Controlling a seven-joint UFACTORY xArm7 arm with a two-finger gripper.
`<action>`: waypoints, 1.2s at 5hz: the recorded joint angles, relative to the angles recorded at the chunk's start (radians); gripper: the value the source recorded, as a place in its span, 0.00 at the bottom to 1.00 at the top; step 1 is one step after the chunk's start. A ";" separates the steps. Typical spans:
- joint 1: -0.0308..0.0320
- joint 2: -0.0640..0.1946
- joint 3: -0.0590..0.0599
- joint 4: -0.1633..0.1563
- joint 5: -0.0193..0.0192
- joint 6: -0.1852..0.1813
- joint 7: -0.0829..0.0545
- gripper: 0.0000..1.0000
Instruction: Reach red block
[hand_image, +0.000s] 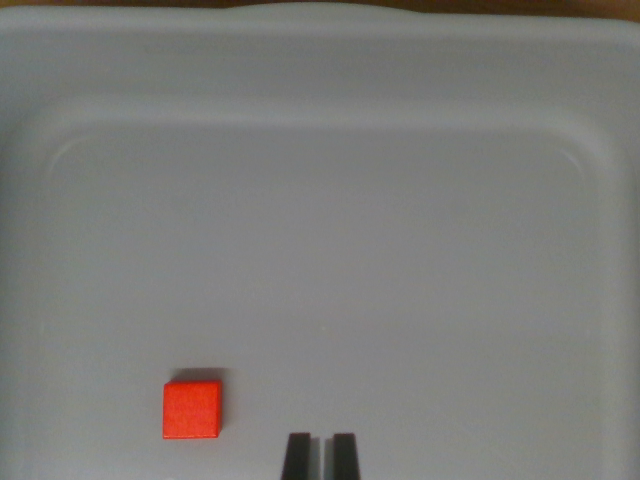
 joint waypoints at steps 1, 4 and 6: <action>0.0000 0.000 0.000 0.000 0.0000 0.000 0.000 0.00; 0.0025 0.005 0.002 -0.020 0.0006 -0.023 0.003 0.00; 0.0046 0.008 0.004 -0.036 0.0010 -0.042 0.006 0.00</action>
